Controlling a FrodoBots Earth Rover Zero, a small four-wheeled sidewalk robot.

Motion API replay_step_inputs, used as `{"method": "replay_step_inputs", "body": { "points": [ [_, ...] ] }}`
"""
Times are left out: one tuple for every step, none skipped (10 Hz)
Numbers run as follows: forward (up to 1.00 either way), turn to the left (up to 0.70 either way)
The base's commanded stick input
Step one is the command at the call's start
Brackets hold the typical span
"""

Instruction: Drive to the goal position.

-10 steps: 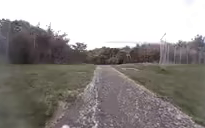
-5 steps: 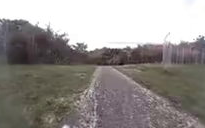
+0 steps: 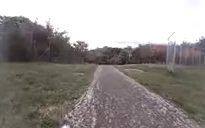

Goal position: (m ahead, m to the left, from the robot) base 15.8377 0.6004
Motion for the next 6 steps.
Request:
{"method": "replay_step_inputs", "body": {
  "points": [
    [0.85, 0.00],
    [0.85, 0.00],
    [0.85, 0.00],
    [0.85, 0.00],
    [0.85, 0.00],
    [0.85, 0.00]
  ]
}}
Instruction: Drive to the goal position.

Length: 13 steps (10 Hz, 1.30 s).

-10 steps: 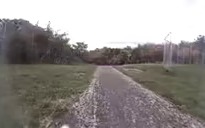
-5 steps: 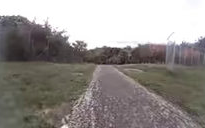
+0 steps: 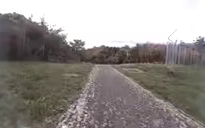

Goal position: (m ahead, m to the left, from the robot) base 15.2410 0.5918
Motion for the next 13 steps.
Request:
{"method": "replay_step_inputs", "body": {
  "points": [
    [0.85, 0.00],
    [0.85, 0.00],
    [0.85, 0.00],
    [0.85, 0.00],
    [0.85, 0.00],
    [0.85, 0.00],
    [0.85, 0.00],
    [0.85, 0.00],
    [0.85, 0.00],
    [0.85, 0.00],
    [0.85, 0.00],
    [0.85, 0.00],
    [0.85, 0.00]
  ]
}}
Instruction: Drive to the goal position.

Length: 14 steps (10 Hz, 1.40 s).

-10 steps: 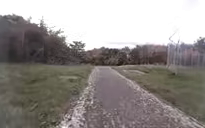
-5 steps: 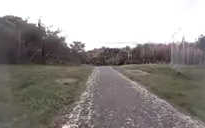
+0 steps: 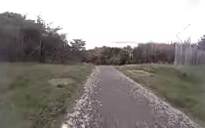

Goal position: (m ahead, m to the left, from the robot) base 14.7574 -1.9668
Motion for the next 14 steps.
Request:
{"method": "replay_step_inputs", "body": {
  "points": [
    [0.85, 0.00],
    [0.85, 0.00],
    [0.85, 0.00],
    [0.85, -0.13],
    [0.85, -0.16],
    [0.85, -0.13],
    [0.85, -0.06],
    [0.85, 0.00],
    [0.85, 0.00],
    [0.85, 0.00],
    [0.85, 0.00],
    [0.85, 0.00],
    [0.85, 0.00],
    [0.85, 0.00]
  ]
}}
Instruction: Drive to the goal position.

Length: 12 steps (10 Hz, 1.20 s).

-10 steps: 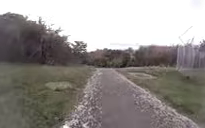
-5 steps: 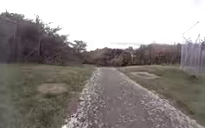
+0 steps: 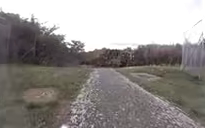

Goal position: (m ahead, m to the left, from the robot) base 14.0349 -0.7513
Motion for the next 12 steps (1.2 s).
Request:
{"method": "replay_step_inputs", "body": {
  "points": [
    [0.85, 0.00],
    [0.85, 0.00],
    [0.85, 0.00],
    [0.85, 0.00],
    [0.85, 0.00],
    [0.85, 0.00],
    [0.85, 0.00],
    [0.85, 0.00],
    [0.85, 0.00],
    [0.85, 0.00],
    [0.85, 0.00],
    [0.85, 0.00]
  ]
}}
